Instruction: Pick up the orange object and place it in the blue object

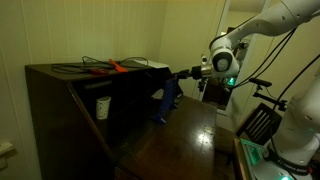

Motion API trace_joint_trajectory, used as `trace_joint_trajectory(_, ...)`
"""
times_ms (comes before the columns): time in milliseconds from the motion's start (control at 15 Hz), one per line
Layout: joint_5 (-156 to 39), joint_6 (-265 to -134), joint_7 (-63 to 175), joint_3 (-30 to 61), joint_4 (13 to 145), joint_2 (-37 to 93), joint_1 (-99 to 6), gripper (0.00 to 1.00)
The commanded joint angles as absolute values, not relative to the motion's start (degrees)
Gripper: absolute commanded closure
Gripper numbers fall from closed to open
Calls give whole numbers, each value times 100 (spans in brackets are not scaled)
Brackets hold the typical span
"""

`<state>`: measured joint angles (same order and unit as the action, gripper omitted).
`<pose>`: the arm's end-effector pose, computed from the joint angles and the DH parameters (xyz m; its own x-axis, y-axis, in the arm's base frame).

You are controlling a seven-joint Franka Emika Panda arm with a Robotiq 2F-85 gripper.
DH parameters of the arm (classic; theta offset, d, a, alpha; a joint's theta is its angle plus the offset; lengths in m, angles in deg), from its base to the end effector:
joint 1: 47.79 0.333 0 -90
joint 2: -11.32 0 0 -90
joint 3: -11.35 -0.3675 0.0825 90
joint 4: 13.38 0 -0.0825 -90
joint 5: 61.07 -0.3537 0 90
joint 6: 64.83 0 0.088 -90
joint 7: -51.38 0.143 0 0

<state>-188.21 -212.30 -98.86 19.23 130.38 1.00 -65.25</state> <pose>0.4091 -0.1924 0.4111 0.3269 0.1344 0.9354 0.0822 -0.9901 0.1135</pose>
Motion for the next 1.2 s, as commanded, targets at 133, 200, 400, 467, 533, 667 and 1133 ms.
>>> trace_joint_trajectory(133, -18969, -21575, -10063, 1857, 13073, -11, -6476, 90)
trace_joint_trajectory(200, -19018, -21615, -10107, 1844, 13064, -22, -6482, 90)
trace_joint_trajectory(400, -19009, -21687, -10102, 1825, 13079, -45, -6479, 90)
trace_joint_trajectory(467, -19015, -21705, -10108, 1820, 13079, -49, -6479, 90)
trace_joint_trajectory(533, -19030, -21723, -10112, 1814, 13079, -57, -6480, 90)
trace_joint_trajectory(667, -19081, -21739, -10137, 1807, 13070, -65, -6487, 66)
trace_joint_trajectory(1133, -19246, -21759, -10210, 1781, 13078, -88, -6486, 22)
